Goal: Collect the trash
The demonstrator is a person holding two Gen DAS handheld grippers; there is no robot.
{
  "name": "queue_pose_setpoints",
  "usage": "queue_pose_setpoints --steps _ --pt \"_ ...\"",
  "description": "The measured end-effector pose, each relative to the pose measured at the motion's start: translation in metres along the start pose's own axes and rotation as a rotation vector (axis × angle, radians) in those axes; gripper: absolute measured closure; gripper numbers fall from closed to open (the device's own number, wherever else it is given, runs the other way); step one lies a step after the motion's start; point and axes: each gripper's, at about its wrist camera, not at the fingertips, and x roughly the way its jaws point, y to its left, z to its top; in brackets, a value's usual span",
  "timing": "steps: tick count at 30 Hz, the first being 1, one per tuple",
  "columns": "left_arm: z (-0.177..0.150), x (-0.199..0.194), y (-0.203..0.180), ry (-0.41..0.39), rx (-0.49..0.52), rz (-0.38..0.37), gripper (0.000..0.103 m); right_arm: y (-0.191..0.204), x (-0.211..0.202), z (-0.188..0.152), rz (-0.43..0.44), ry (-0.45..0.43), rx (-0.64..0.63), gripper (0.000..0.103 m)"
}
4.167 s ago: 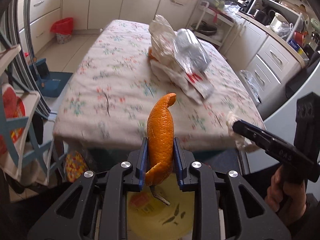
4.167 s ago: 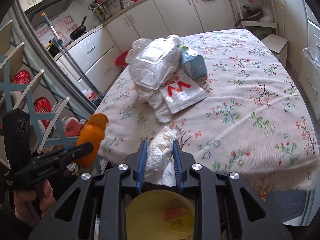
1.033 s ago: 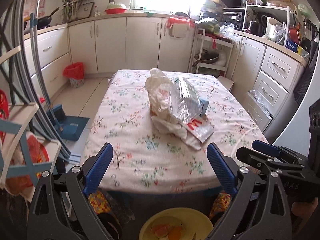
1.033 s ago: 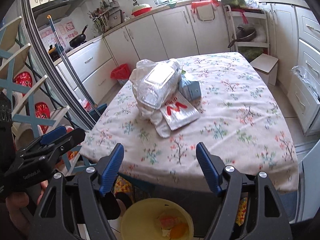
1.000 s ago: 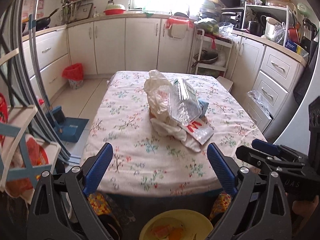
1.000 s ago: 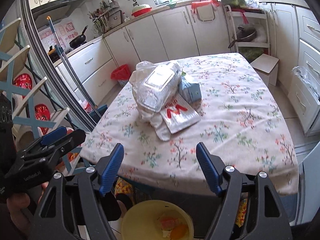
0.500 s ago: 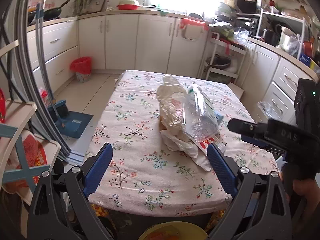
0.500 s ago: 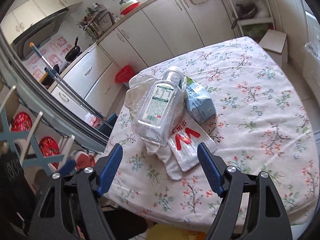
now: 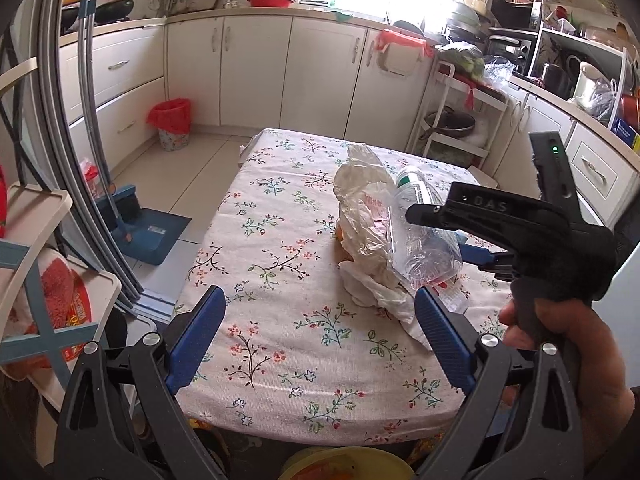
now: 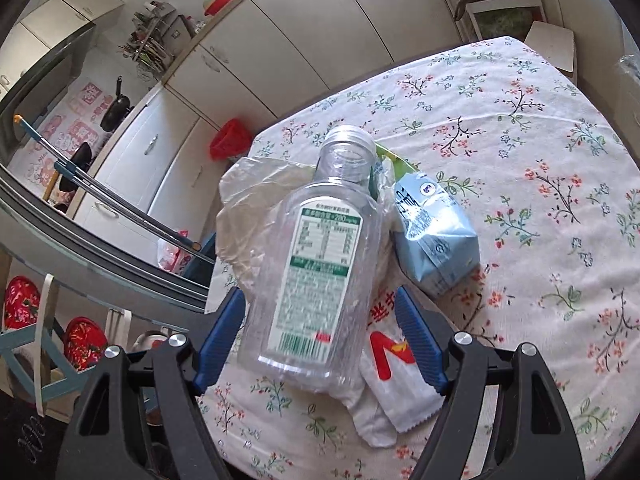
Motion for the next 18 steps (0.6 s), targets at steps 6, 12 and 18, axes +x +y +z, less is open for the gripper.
queue_pose_setpoints --steps 6,12,18 --pt "0.007 0.012 0.002 0.02 -0.016 -0.004 0.011 -0.008 0.014 0.003 0.046 0.034 0.024 0.044" --pt "0.018 0.031 0.009 0.049 -0.034 -0.003 0.011 -0.026 0.002 0.005 0.136 0.033 0.064 0.049" --pt "0.029 0.062 0.014 0.114 -0.106 -0.019 0.011 -0.048 -0.028 0.001 0.265 -0.006 0.093 0.049"
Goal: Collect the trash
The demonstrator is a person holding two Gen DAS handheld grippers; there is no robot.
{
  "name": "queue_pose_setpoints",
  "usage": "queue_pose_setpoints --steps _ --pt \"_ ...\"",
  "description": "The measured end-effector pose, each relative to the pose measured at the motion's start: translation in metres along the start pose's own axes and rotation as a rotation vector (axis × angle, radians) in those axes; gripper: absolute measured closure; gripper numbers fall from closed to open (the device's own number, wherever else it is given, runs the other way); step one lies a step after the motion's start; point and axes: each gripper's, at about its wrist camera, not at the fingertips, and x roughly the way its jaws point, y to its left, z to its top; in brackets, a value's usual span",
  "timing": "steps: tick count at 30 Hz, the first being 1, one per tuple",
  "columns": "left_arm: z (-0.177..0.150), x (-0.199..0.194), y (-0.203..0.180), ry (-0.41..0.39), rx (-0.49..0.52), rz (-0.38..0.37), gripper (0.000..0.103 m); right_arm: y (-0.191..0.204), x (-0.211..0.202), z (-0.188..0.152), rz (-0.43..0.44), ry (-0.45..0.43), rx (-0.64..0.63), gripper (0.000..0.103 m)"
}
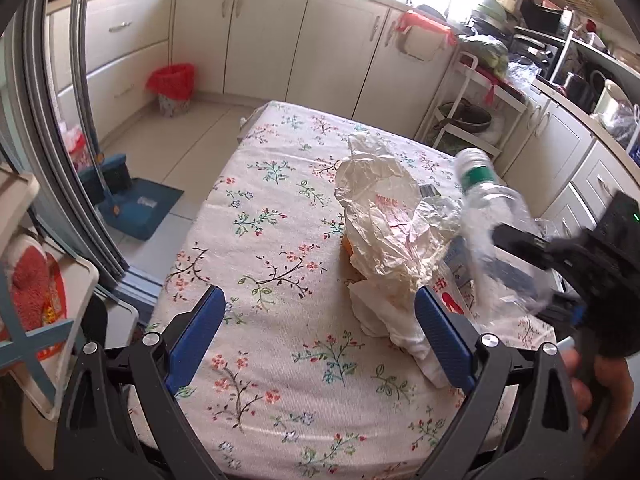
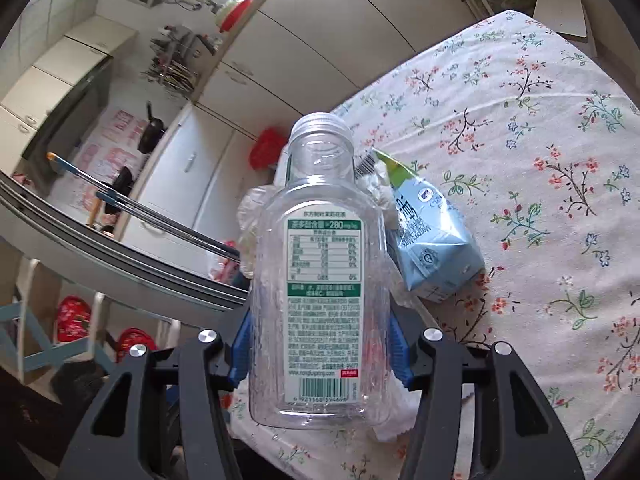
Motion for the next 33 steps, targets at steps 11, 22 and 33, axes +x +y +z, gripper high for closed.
queue_pose_setpoints --steps 11,22,33 --pt "0.048 0.067 -0.005 0.031 -0.085 -0.031 0.011 -0.021 -0.036 0.0 0.017 -0.044 0.013 0.049" --pt "0.058 0.082 -0.025 0.059 -0.029 -0.128 0.088 -0.02 -0.039 0.001 0.029 -0.045 0.003 0.049" --pt "0.051 0.0 -0.035 -0.132 0.031 -0.306 0.099 -0.015 -0.045 -0.007 0.021 -0.069 -0.014 0.049"
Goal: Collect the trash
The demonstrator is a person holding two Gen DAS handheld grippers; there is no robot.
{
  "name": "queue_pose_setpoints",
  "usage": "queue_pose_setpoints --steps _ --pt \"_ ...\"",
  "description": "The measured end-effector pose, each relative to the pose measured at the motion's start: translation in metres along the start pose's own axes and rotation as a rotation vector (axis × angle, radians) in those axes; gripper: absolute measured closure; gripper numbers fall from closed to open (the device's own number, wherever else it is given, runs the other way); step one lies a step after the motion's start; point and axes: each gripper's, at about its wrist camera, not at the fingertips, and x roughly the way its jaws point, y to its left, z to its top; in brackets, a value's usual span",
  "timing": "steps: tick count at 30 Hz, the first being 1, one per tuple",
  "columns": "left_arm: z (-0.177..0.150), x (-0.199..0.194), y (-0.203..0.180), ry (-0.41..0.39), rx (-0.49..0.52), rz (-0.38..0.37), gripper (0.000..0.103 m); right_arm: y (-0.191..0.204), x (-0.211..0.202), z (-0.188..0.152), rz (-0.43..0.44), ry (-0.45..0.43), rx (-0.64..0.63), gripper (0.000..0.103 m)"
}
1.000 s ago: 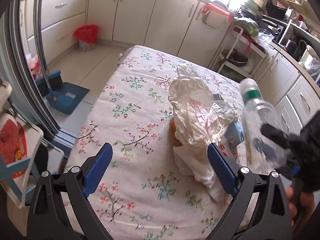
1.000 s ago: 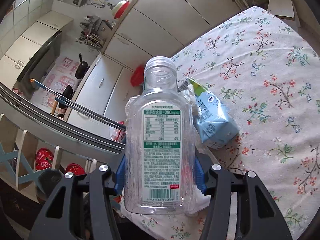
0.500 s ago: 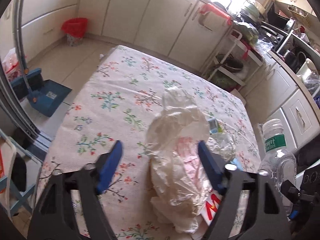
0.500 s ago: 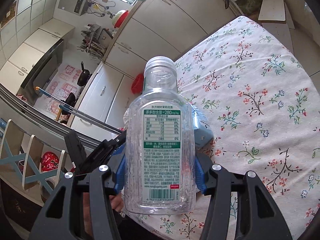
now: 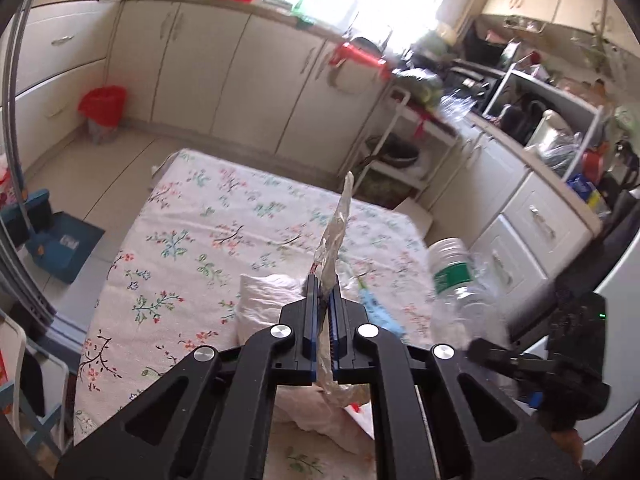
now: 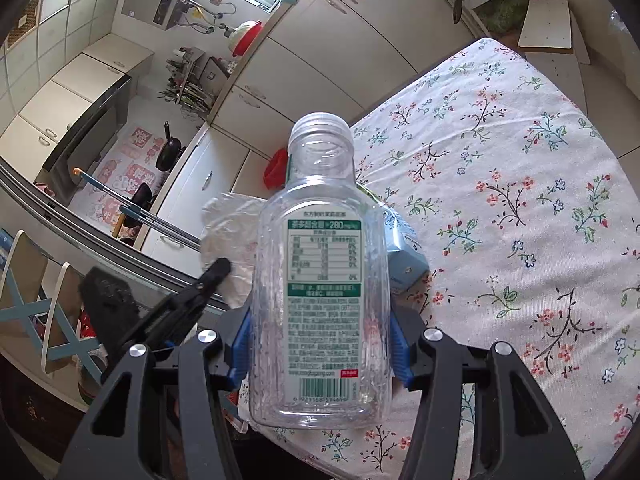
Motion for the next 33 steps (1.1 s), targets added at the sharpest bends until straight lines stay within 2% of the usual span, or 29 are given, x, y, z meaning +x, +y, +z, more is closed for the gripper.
queue_pose_setpoints --steps 4,10,13,18,25,33 --pt "-0.007 -0.026 -0.006 -0.036 0.016 -0.02 0.099 0.005 -0.006 -0.006 -0.002 -0.018 -0.02 0.049" --pt "-0.03 -0.046 -0.004 -0.022 0.008 0.01 0.099 0.004 -0.014 -0.018 0.005 -0.031 -0.017 0.049" --pt "-0.039 -0.062 -0.001 -0.042 0.003 0.015 0.099 0.004 -0.019 -0.023 -0.001 -0.038 -0.022 0.049" --pt "-0.049 -0.093 0.014 -0.08 -0.042 0.005 0.099 0.009 -0.029 -0.033 -0.029 -0.062 -0.061 0.049" --pt "-0.066 -0.113 0.028 -0.061 -0.09 0.008 0.099 0.009 -0.036 -0.043 -0.04 -0.085 -0.074 0.049" --pt "-0.09 -0.115 0.008 -0.02 -0.033 0.004 0.099 0.019 -0.039 -0.062 -0.048 -0.084 -0.115 0.049"
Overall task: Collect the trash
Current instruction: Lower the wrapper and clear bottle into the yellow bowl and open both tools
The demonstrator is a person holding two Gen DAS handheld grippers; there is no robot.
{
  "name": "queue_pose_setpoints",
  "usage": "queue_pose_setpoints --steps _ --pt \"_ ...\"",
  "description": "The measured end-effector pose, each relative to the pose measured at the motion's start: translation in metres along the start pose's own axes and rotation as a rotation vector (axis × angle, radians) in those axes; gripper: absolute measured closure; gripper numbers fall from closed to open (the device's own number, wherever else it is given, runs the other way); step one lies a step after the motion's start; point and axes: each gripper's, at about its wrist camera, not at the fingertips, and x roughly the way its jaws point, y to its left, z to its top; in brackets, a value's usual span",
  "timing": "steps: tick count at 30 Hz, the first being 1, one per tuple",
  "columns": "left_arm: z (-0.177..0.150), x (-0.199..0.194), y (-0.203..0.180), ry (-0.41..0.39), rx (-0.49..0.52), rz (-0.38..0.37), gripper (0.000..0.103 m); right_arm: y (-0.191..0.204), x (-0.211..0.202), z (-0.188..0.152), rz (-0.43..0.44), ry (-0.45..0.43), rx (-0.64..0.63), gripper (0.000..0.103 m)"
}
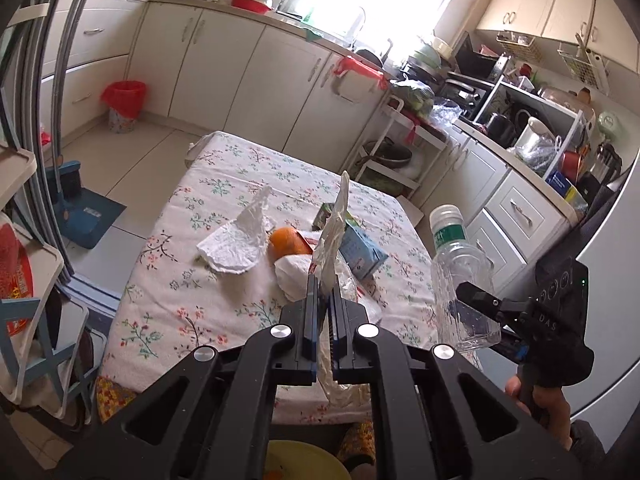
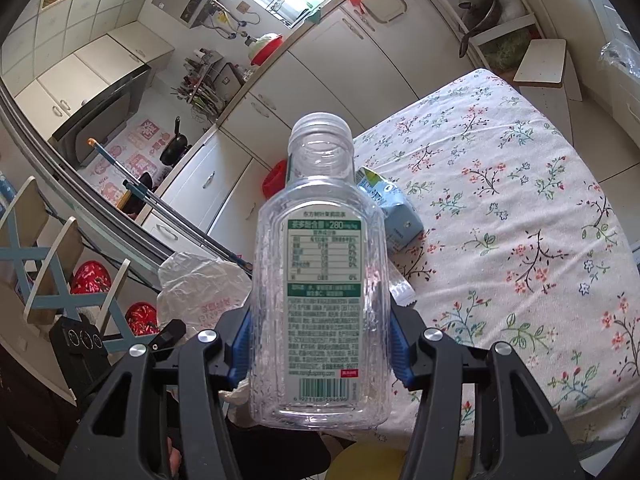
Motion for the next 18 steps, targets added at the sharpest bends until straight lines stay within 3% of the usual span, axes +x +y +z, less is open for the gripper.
queue_pose_setpoints --steps 18 --pt "-0.031 -0.017 -0.02 0.023 0.089 0.022 0.099 0.005 -0.008 -0.025 -0.015 0.013 -0.017 0.049"
